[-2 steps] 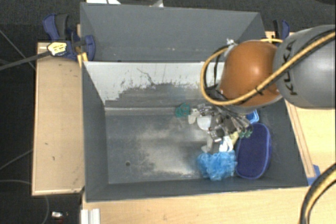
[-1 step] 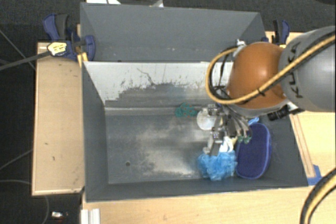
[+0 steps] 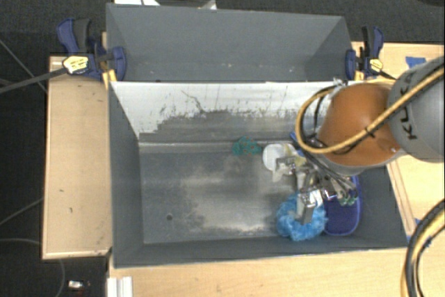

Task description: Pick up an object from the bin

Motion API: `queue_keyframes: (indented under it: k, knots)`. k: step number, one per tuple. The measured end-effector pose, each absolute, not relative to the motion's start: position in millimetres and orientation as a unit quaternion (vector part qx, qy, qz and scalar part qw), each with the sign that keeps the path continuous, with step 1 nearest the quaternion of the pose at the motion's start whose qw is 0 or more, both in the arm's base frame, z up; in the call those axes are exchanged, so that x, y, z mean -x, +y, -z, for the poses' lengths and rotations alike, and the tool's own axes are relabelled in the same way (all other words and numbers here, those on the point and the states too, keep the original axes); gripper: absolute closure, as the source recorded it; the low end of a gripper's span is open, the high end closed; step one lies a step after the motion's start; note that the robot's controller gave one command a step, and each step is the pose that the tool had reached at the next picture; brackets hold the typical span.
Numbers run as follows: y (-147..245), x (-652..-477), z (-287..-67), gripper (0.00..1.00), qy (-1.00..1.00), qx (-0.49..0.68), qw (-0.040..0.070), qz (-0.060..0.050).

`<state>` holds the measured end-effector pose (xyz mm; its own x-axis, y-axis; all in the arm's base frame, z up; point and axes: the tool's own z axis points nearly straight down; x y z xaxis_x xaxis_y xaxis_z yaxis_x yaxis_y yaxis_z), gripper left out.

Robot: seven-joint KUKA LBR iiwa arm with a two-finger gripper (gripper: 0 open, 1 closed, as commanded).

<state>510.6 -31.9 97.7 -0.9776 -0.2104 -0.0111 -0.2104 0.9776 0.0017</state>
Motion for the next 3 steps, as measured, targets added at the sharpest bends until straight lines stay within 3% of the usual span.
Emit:
queue_keyframes:
  k: [2,3]
  knots:
    - [-44,-504.9,-79,0.00,1.000,-0.008,0.007,-0.003]
    - [-57,-506.7,-74,0.00,0.983,0.181,0.011,-0.002]
